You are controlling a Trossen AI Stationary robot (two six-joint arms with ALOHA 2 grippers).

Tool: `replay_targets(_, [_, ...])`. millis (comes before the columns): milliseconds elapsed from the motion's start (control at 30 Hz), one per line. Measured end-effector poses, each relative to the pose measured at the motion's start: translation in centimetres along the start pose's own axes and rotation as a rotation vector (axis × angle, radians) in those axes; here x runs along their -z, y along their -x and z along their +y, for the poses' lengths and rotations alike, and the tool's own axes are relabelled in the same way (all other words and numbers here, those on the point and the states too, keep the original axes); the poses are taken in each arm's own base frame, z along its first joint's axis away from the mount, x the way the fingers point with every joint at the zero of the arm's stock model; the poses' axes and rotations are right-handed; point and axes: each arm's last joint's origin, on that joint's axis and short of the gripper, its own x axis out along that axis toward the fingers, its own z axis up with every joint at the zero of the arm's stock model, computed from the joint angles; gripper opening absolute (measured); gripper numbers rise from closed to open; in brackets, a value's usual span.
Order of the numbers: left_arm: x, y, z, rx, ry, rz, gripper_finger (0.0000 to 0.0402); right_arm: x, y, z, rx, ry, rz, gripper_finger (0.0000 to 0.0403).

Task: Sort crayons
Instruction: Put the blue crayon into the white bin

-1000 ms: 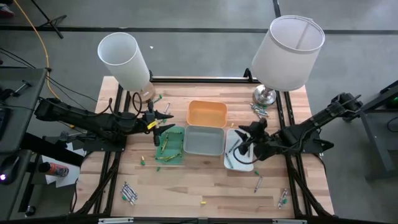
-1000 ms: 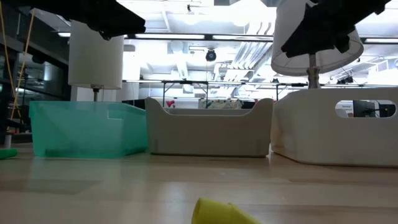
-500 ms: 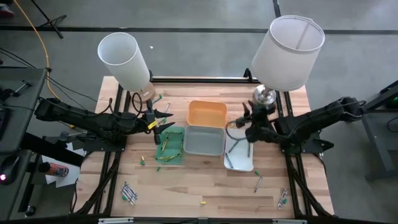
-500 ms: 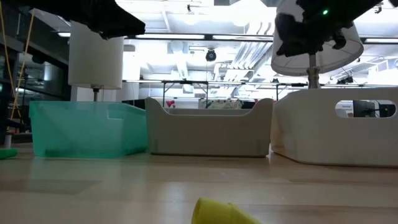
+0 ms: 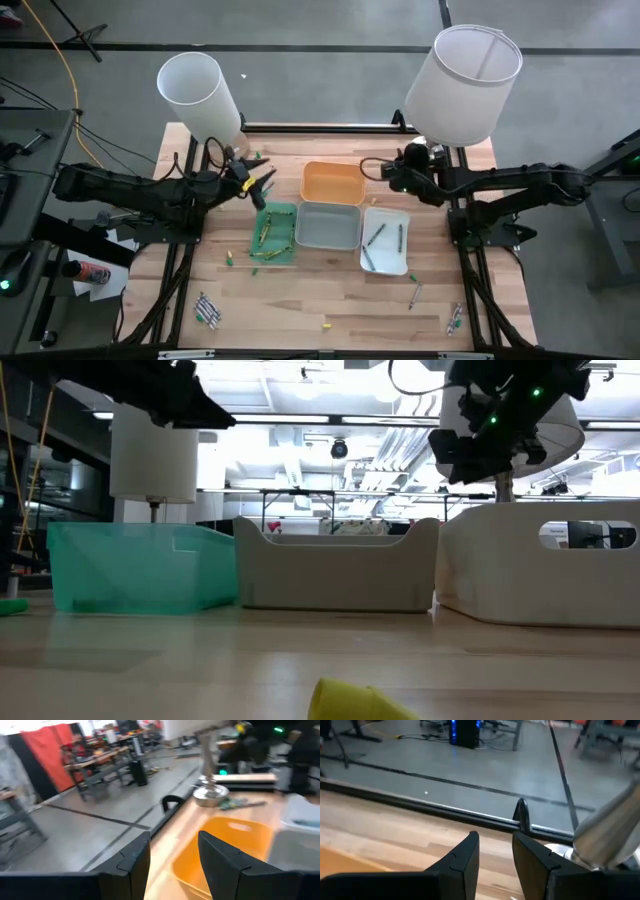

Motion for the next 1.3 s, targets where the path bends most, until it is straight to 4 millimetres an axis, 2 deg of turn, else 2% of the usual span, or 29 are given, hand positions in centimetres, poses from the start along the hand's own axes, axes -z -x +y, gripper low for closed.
replay_targets(333, [0.9, -1.2, 1.9, -0.14, -0.011, 0.076, 0.0154, 0.6, -1.4, 0.3, 0.0, -0.006, 0.09, 0.011])
replay_targets(467, [1.9, -1.6, 2.8, -0.196, -0.021, 0.17, 0.0154, 1.1, -1.9, 0.7, 0.01, 0.003, 0.1, 0.011])
replay_targets(733, [4.9, -1.1, 3.1, -0.118, 0.104, 0.434, 0.0154, 1.8, -2.5, 1.9, -0.062, 0.063, 0.151, 0.011])
replay_targets(867, [5.3, -0.9, 3.7, -0.252, 0.174, 0.452, 0.0154, 1.4, -2.6, 2.4, -0.107, 0.083, 0.132, 0.011])
replay_targets(933, [5.1, -1.3, 4.4, -0.278, 0.173, 0.456, 0.0154, 1.1, -2.7, 2.6, -0.119, 0.069, 0.112, 0.011])
replay_targets(1100, [4.1, -3.1, 6.2, -0.183, 0.264, 0.605, 0.0154, 0.4, -3.1, 2.8, -0.139, 0.103, 0.068, 0.011])
replay_targets(1300, [5.6, -5.9, 5.7, -0.183, 0.247, 0.901, 0.0154, 0.5, -3.0, 3.1, -0.232, 0.152, 0.119, 0.011])
